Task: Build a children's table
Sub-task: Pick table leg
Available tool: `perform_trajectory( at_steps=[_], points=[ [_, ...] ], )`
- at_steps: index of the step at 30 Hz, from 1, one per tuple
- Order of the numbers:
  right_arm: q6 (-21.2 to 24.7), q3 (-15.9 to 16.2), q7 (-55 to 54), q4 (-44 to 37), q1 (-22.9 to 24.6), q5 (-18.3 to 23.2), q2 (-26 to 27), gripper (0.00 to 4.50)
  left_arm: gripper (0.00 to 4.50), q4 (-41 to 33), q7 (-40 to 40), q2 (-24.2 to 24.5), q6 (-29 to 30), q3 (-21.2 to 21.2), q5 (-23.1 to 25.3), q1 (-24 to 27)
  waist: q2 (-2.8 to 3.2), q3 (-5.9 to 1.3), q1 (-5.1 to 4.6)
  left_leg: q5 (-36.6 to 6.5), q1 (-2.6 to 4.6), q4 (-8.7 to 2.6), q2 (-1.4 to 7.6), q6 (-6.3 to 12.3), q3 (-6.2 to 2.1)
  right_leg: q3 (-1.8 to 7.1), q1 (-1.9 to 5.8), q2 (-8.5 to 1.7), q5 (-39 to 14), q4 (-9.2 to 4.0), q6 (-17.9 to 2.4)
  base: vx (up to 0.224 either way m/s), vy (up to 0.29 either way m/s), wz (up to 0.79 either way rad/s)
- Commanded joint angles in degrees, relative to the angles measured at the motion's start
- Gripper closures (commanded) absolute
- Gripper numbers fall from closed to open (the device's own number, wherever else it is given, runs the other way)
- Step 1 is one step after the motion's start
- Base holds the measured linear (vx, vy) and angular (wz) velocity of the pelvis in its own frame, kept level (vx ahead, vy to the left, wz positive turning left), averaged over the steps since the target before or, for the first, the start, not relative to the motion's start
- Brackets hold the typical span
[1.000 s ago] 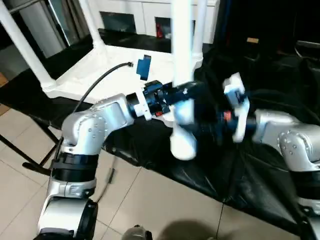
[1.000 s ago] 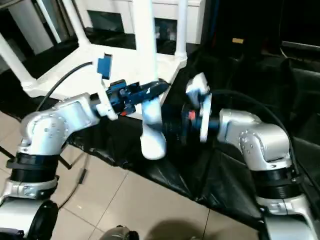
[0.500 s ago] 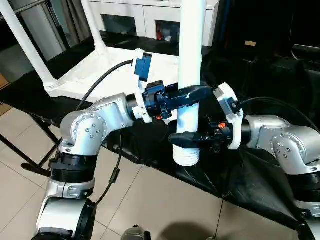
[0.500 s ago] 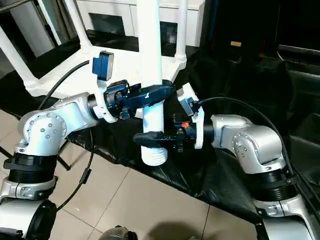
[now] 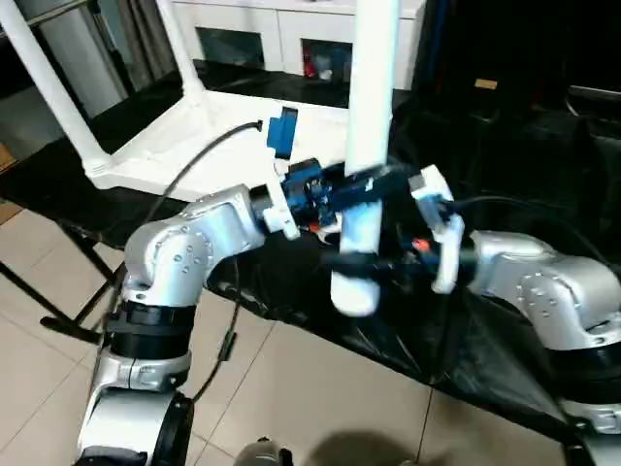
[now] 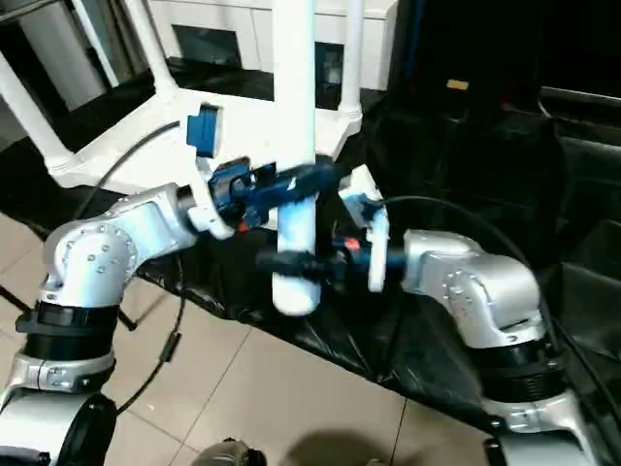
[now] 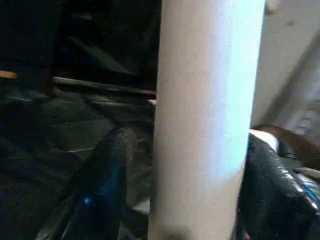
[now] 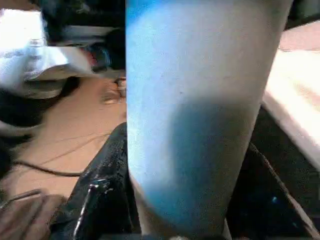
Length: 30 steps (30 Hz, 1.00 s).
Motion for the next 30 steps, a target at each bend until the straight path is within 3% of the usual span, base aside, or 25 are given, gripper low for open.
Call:
perform_trajectory(
  at_steps=[1,3,7,8,11,14,18,20,24,25,27,29,30],
  points=[
    [-1.3,0.0,-3.0,-3.7,0.7,-1.9,0.8,2.56,1.21,-0.3,6.6,-0.8,-1.2,1.2,2.9,0.6,-1.56,-4.32,-0.08,-6.6,0.79,-4.17,1.84,-0.85,-0.61,1.74,2.76,-3.45,-13.6,-5.17,-8.2,0.000,0.000,0.00],
    [-1.4,0.0,-4.7,-4.6,1.1,-2.5,1.5,2.56,1.21,-0.7,10.4,-1.8,-1.1,1.7,4.0,0.6,-1.65,-4.29,-0.11,-6.5,0.76,-4.14,1.79,-1.03,-0.59,1.72,2.76,-3.40,-13.2,-5.22,-8.2,0.000,0.000,0.00],
    [-1.5,-0.3,-7.8,-5.4,1.5,-3.3,3.1,2.56,1.21,-1.3,16.5,-4.0,-1.1,2.6,5.6,0.3,-1.22,-4.35,-0.04,-6.7,0.60,-4.10,1.72,-1.16,-0.75,1.64,2.79,-3.31,-11.9,-5.20,-8.3,0.000,0.000,0.00],
    [-2.1,0.1,-10.4,-5.6,1.8,-4.8,4.4,2.56,1.47,-1.4,20.7,-5.9,-2.3,2.6,7.5,0.0,-1.34,-4.29,-0.06,-7.0,0.57,-4.16,1.70,-1.21,-0.76,1.66,2.82,-3.31,-12.1,-5.24,-8.3,0.000,0.000,0.00],
    [-2.2,0.2,-11.2,-5.6,1.9,-5.2,4.8,2.56,1.53,-1.3,21.7,-6.4,-2.9,2.3,8.4,-0.1,-1.36,-4.27,-0.01,-7.6,0.57,-4.22,1.67,-1.18,-0.79,1.71,2.76,-3.36,-13.8,-5.47,-7.5,0.000,0.000,0.00],
    [-2.3,0.9,-15.3,-5.9,2.4,-6.2,7.2,2.56,1.96,-2.0,24.1,-9.0,-3.9,0.3,10.8,0.8,-1.26,-4.25,-0.01,-7.7,0.56,-4.30,1.74,-1.40,-0.85,1.71,2.71,-3.37,-13.0,-5.46,-7.4,0.000,0.000,0.00],
    [-2.4,1.3,-19.3,-6.8,2.9,-8.0,9.4,2.56,2.21,-2.4,28.2,-10.7,-4.1,-0.2,11.8,1.4,-1.27,-4.30,-0.01,-7.4,0.57,-4.32,1.76,-1.58,-0.90,1.72,2.69,-3.33,-11.6,-5.31,-7.4,0.000,0.000,0.00],
    [-2.4,1.5,-21.1,-7.0,2.7,-9.2,10.1,2.56,2.39,-2.7,28.4,-10.9,-3.9,-0.6,11.9,1.5,-1.36,-4.30,-0.04,-7.4,0.53,-4.39,1.69,-1.50,-0.87,1.72,2.73,-3.37,-11.6,-5.38,-7.3,0.000,0.000,0.00],
    [-2.5,1.1,-23.1,-6.0,2.3,-10.0,11.4,2.56,2.56,-2.8,24.7,-9.9,-4.4,-0.7,11.0,1.8,-0.99,-4.37,-0.17,-7.0,0.50,-4.47,1.66,-1.85,-0.92,1.70,2.69,-3.30,-10.6,-5.30,-7.0,0.000,0.000,0.00],
    [-2.5,1.1,-23.1,-6.0,2.3,-10.0,11.4,2.00,2.58,-2.8,24.7,-9.9,-4.4,-0.7,11.0,1.8,-1.01,-4.34,-0.25,-7.3,0.58,-4.45,1.63,-1.81,-0.87,1.72,2.64,-3.30,-10.6,-5.35,-7.0,0.000,0.000,0.00],
    [-2.7,0.9,-23.0,-5.2,2.4,-10.0,11.1,1.86,2.59,-2.6,21.9,-8.8,-4.9,-1.2,11.0,2.0,-0.93,-4.36,-0.20,-7.3,0.64,-4.46,1.65,-1.87,-0.88,1.73,2.66,-3.31,-10.4,-5.37,-7.0,0.000,0.000,0.00],
    [-1.0,-0.2,-19.1,-4.6,1.3,-8.0,8.2,1.71,2.60,-2.8,16.5,-5.7,-3.7,-0.6,8.1,0.9,-0.32,-4.51,-0.16,-7.2,0.85,-4.46,1.66,-2.22,-0.93,1.68,2.64,-3.20,-8.9,-5.11,-7.1,0.000,0.000,0.00],
    [-0.5,-0.5,-17.9,-4.6,1.0,-7.4,7.4,1.60,2.60,-2.8,15.5,-5.2,-3.3,-0.4,7.3,0.5,-0.50,-4.61,-0.14,-6.9,0.89,-4.36,1.58,-2.27,-0.94,1.64,2.81,-3.20,-8.2,-5.02,-7.3,0.000,0.000,0.00]
  ],
)
